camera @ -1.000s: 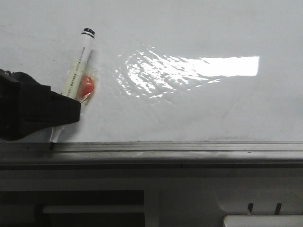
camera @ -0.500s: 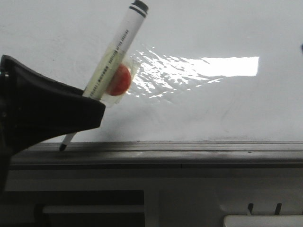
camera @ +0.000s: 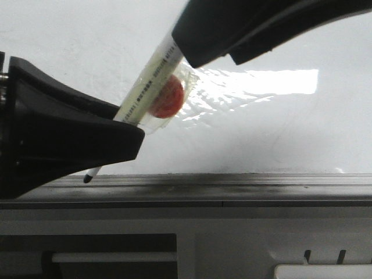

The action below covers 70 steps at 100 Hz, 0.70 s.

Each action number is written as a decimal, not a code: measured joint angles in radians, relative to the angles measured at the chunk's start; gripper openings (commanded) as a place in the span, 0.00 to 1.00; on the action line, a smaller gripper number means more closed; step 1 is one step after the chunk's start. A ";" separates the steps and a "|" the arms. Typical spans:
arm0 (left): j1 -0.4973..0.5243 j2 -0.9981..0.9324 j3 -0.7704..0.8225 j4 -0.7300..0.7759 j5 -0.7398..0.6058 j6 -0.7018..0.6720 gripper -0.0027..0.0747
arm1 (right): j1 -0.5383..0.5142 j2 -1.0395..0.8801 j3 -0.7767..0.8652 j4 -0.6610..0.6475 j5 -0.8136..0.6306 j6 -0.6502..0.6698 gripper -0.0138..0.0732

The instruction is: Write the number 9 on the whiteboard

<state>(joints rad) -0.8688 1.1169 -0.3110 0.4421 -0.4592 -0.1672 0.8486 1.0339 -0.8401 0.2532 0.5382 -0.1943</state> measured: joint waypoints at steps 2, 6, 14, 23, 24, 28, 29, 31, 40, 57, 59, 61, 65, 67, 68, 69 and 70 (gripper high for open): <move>0.000 0.000 0.000 0.007 0.000 0.000 0.01 | 0.000 0.005 -0.004 0.000 0.000 0.000 0.55; 0.000 0.000 0.000 0.014 0.000 0.000 0.01 | 0.001 0.010 -0.014 0.005 0.000 0.000 0.55; 0.000 0.000 0.000 0.018 -0.002 0.000 0.01 | 0.002 0.022 -0.020 0.026 0.000 0.000 0.55; 0.000 0.000 0.000 0.022 -0.002 0.000 0.01 | 0.002 0.034 -0.020 0.051 0.000 0.000 0.55; 0.000 0.000 0.000 0.022 -0.002 0.000 0.01 | 0.002 0.037 -0.020 0.053 0.000 0.000 0.55; 0.000 0.000 0.000 0.026 -0.002 0.000 0.01 | 0.002 0.043 -0.020 0.061 0.000 0.000 0.55; 0.000 0.000 0.000 0.029 -0.002 0.000 0.01 | 0.002 0.046 -0.020 0.061 0.000 0.000 0.55; 0.000 0.000 0.000 0.031 -0.002 0.000 0.01 | 0.002 0.048 -0.020 0.063 -0.002 0.000 0.54; 0.000 0.000 0.000 0.056 -0.002 0.000 0.01 | 0.002 0.061 -0.020 0.073 -0.007 -0.001 0.48; 0.000 0.000 0.000 0.077 -0.002 0.000 0.01 | 0.002 0.069 -0.020 0.086 -0.016 -0.003 0.36; 0.000 0.000 0.000 0.077 -0.002 0.000 0.01 | 0.002 0.069 -0.020 0.089 -0.016 -0.003 0.34; 0.000 0.000 0.000 0.079 -0.002 0.000 0.01 | 0.002 0.069 -0.020 0.091 -0.017 -0.003 0.33; 0.000 0.000 0.000 0.078 -0.002 0.000 0.01 | 0.002 0.069 -0.020 0.092 -0.017 -0.003 0.29; 0.000 0.000 0.000 0.078 -0.002 0.000 0.01 | 0.002 0.069 -0.020 0.092 -0.017 -0.003 0.27; 0.000 0.000 0.000 0.078 -0.004 0.000 0.01 | 0.002 0.069 -0.020 0.093 -0.017 -0.003 0.26; 0.000 0.000 0.000 0.078 -0.004 0.000 0.01 | 0.002 0.069 -0.020 0.093 -0.017 -0.003 0.25; 0.000 0.000 0.000 0.078 -0.004 0.000 0.01 | 0.002 0.069 -0.020 0.095 -0.017 -0.003 0.24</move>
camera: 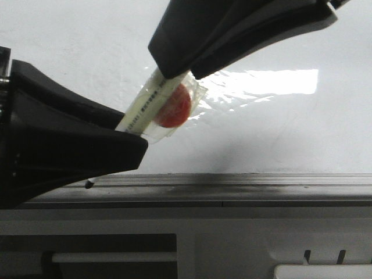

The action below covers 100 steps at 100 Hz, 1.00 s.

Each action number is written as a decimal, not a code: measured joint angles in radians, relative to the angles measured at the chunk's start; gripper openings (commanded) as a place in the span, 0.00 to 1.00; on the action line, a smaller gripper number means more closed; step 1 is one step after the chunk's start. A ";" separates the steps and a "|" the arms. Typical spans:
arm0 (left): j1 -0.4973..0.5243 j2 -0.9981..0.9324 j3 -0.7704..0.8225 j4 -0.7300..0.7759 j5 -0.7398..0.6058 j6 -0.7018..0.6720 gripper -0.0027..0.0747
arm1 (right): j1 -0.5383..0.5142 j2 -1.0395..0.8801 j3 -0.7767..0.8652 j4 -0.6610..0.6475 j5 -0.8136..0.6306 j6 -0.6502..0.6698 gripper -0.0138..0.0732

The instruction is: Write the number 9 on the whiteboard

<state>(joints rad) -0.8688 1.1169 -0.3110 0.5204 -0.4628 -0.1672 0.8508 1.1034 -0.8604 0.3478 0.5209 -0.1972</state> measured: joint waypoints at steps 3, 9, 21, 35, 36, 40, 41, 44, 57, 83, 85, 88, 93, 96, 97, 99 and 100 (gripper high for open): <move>0.000 0.000 0.000 0.000 0.000 0.000 0.01 | 0.000 0.000 0.000 0.000 0.000 0.000 0.20; 0.000 0.000 0.000 0.003 0.000 0.002 0.01 | 0.000 0.000 0.000 0.010 -0.002 0.000 0.11; 0.000 0.000 0.000 0.007 0.000 0.005 0.04 | 0.001 0.000 -0.002 0.024 -0.004 0.000 0.07; 0.000 0.000 0.000 0.007 0.000 0.005 0.25 | 0.001 0.000 -0.002 0.026 -0.004 0.000 0.07; 0.000 0.000 0.000 0.007 0.000 0.005 0.28 | 0.001 0.000 -0.002 0.026 -0.004 0.000 0.07; 0.000 0.000 0.000 0.003 -0.004 0.005 0.33 | 0.001 0.000 -0.002 0.026 -0.004 0.000 0.07; 0.000 0.000 0.000 0.001 -0.004 0.005 0.34 | 0.001 0.000 -0.002 0.026 -0.004 0.000 0.07; 0.000 0.000 0.000 -0.008 -0.006 0.005 0.37 | 0.001 0.000 -0.002 0.026 -0.004 0.000 0.07; 0.012 -0.027 0.000 -0.051 -0.006 0.005 0.40 | -0.002 -0.005 -0.002 0.005 -0.010 0.000 0.07; 0.102 -0.223 0.000 -0.182 -0.005 0.005 0.40 | -0.118 -0.088 -0.023 -0.008 -0.039 0.017 0.07; 0.111 -0.239 0.000 -0.190 -0.005 0.005 0.40 | -0.129 -0.088 -0.030 -0.008 -0.034 0.017 0.07; 0.123 -0.259 0.000 -0.201 -0.005 0.005 0.40 | -0.143 -0.088 -0.040 -0.008 -0.029 0.019 0.07; 0.142 -0.287 0.000 -0.219 -0.005 0.005 0.40 | -0.162 -0.088 -0.059 -0.008 -0.022 0.021 0.07; 0.151 -0.299 0.000 -0.230 -0.005 0.005 0.40 | -0.172 -0.086 -0.070 -0.008 -0.018 0.025 0.07; 0.155 -0.305 0.000 -0.234 -0.005 0.005 0.40 | -0.174 -0.086 -0.076 -0.008 -0.018 0.025 0.07; 0.158 -0.312 0.000 -0.237 -0.005 0.005 0.40 | -0.180 -0.085 -0.084 -0.008 -0.014 0.028 0.07; 0.162 -0.314 0.000 -0.241 -0.005 0.005 0.40 | -0.184 -0.082 -0.086 -0.008 -0.014 0.027 0.07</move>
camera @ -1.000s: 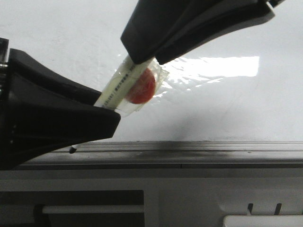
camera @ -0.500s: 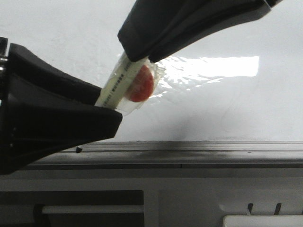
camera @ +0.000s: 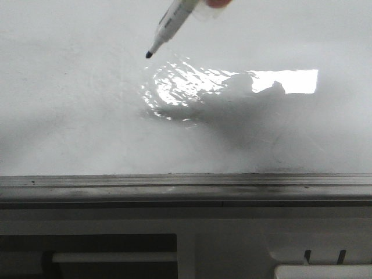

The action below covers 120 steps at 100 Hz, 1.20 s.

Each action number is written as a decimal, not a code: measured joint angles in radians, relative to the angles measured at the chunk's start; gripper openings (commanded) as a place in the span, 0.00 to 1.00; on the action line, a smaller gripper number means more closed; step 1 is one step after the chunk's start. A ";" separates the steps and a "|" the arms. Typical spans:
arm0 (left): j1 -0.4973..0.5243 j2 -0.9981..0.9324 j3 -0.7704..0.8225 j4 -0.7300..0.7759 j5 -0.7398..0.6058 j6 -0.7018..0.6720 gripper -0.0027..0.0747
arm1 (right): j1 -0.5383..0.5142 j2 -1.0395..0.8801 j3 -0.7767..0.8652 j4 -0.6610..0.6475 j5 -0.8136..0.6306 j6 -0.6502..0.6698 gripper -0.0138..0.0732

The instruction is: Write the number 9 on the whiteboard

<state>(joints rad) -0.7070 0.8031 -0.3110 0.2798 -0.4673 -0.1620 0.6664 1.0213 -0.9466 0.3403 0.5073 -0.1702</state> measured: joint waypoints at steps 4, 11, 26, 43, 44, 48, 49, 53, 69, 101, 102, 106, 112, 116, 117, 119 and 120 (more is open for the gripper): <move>0.006 -0.008 0.000 -0.007 0.000 0.000 0.40 | -0.011 0.005 -0.016 0.000 0.003 0.008 0.08; 0.008 -0.010 0.002 -0.009 0.000 0.000 0.40 | -0.036 0.026 -0.042 0.000 0.015 0.018 0.08; 0.010 -0.010 0.002 -0.011 0.004 0.000 0.40 | -0.086 0.084 -0.100 0.000 0.055 0.025 0.08; 0.010 -0.010 0.002 -0.011 0.006 0.000 0.40 | -0.125 0.144 -0.147 -0.001 0.087 0.027 0.08; 0.010 -0.010 0.002 -0.011 0.006 0.000 0.40 | -0.125 0.144 -0.147 -0.001 0.087 0.027 0.08; 0.010 -0.010 0.002 -0.011 0.006 0.000 0.40 | -0.128 0.154 -0.154 -0.002 0.087 0.027 0.08; 0.010 -0.010 0.002 -0.011 0.006 0.000 0.40 | -0.128 0.157 -0.156 -0.002 0.087 0.027 0.08; 0.010 -0.010 0.002 -0.011 0.006 0.000 0.40 | -0.128 0.166 -0.163 -0.002 0.087 0.027 0.08; 0.010 -0.010 0.002 -0.011 0.006 -0.004 0.40 | -0.121 0.223 -0.194 0.002 0.083 0.027 0.08; 0.010 -0.010 0.002 -0.011 0.007 -0.004 0.40 | -0.094 0.236 -0.182 -0.025 0.186 0.042 0.08; 0.010 -0.010 0.002 -0.011 0.007 -0.004 0.40 | -0.097 0.236 -0.182 -0.024 0.186 0.042 0.08; 0.010 -0.010 0.002 -0.011 0.007 -0.004 0.40 | -0.105 0.229 -0.193 -0.032 0.186 0.044 0.08; 0.010 -0.010 0.002 -0.011 0.007 -0.004 0.40 | -0.112 0.227 -0.213 -0.046 0.174 0.046 0.08; 0.010 -0.010 0.002 -0.011 0.007 -0.004 0.40 | -0.112 0.227 -0.231 -0.053 0.161 0.046 0.08; 0.010 -0.010 0.002 -0.011 0.007 -0.004 0.40 | -0.113 0.227 -0.234 -0.055 0.156 0.046 0.08; 0.010 -0.010 0.002 -0.011 0.007 -0.004 0.40 | -0.115 0.227 -0.242 -0.058 0.152 0.046 0.08; 0.010 -0.010 0.002 -0.011 0.007 -0.004 0.40 | -0.114 0.227 -0.246 -0.057 0.147 0.046 0.08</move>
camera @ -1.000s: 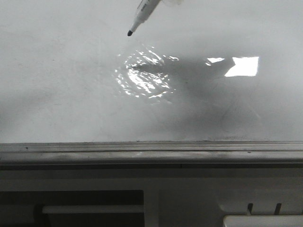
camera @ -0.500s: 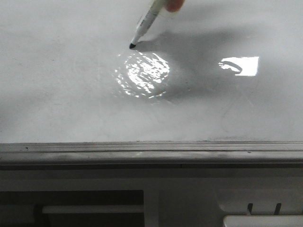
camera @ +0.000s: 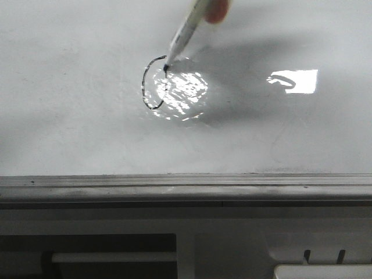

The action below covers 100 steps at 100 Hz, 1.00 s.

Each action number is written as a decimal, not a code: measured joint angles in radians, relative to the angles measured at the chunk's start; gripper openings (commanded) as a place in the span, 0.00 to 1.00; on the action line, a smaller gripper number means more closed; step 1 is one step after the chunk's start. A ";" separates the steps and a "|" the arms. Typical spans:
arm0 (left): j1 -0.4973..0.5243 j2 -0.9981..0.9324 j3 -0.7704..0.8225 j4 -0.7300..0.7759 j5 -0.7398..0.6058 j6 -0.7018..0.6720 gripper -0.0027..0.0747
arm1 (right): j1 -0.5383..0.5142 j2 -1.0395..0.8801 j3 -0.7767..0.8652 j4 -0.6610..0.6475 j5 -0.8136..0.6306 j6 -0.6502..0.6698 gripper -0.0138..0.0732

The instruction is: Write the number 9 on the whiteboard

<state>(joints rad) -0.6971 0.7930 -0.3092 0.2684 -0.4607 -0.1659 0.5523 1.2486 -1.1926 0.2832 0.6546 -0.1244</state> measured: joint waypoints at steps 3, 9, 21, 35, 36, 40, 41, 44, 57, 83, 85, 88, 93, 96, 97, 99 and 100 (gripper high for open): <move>0.000 0.000 0.000 0.000 0.000 0.000 0.40 | -0.002 0.002 -0.006 -0.004 -0.004 0.000 0.08; 0.000 0.000 0.000 -0.002 0.000 0.000 0.40 | -0.005 0.004 -0.009 -0.005 -0.002 0.007 0.08; 0.000 0.000 0.000 -0.002 0.000 0.000 0.40 | -0.002 0.004 0.048 0.014 0.030 0.022 0.08; 0.000 0.000 0.000 -0.002 0.000 0.000 0.40 | 0.012 0.004 0.135 0.062 0.073 0.029 0.08; 0.000 0.000 0.000 -0.002 0.000 0.000 0.40 | 0.012 0.004 0.135 0.064 0.074 0.029 0.08; 0.000 0.000 0.000 -0.002 0.000 0.000 0.40 | 0.017 0.004 0.140 0.065 0.075 0.029 0.08; 0.000 0.000 0.000 -0.002 0.000 0.000 0.40 | 0.019 0.004 0.140 0.065 0.075 0.029 0.08; 0.000 0.000 0.000 -0.002 0.000 0.000 0.40 | 0.022 0.002 0.140 0.065 0.071 0.029 0.08; 0.000 0.000 0.000 0.003 -0.004 -0.038 0.40 | 0.070 -0.025 0.127 0.059 0.052 0.027 0.08; -0.030 0.033 0.000 0.147 -0.004 -0.113 0.40 | 0.221 -0.066 0.110 0.085 0.050 0.027 0.08; -0.039 0.042 0.000 0.166 -0.004 -0.118 0.40 | 0.230 -0.066 0.110 0.085 0.050 0.027 0.08; -0.053 0.054 0.000 0.187 -0.004 -0.124 0.40 | 0.238 -0.066 0.110 0.088 0.050 0.027 0.08; -0.078 0.080 0.000 0.213 -0.004 -0.128 0.40 | 0.248 -0.066 0.110 0.089 0.048 0.026 0.08; -0.092 0.093 0.000 0.223 -0.004 -0.130 0.40 | 0.252 -0.066 0.110 0.090 0.046 0.026 0.08; -0.098 0.097 0.000 0.223 -0.004 -0.130 0.40 | 0.252 -0.066 0.110 0.090 0.044 0.026 0.08; -0.104 0.103 0.000 0.225 -0.004 -0.130 0.40 | 0.254 -0.066 0.110 0.090 0.043 0.026 0.08; -0.107 0.108 0.000 0.227 -0.004 -0.132 0.40 | 0.254 -0.066 0.110 0.090 0.043 0.026 0.08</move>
<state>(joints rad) -0.8041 0.9015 -0.3092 0.4957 -0.4648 -0.2978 0.8058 1.1822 -1.0828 0.3736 0.6980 -0.0986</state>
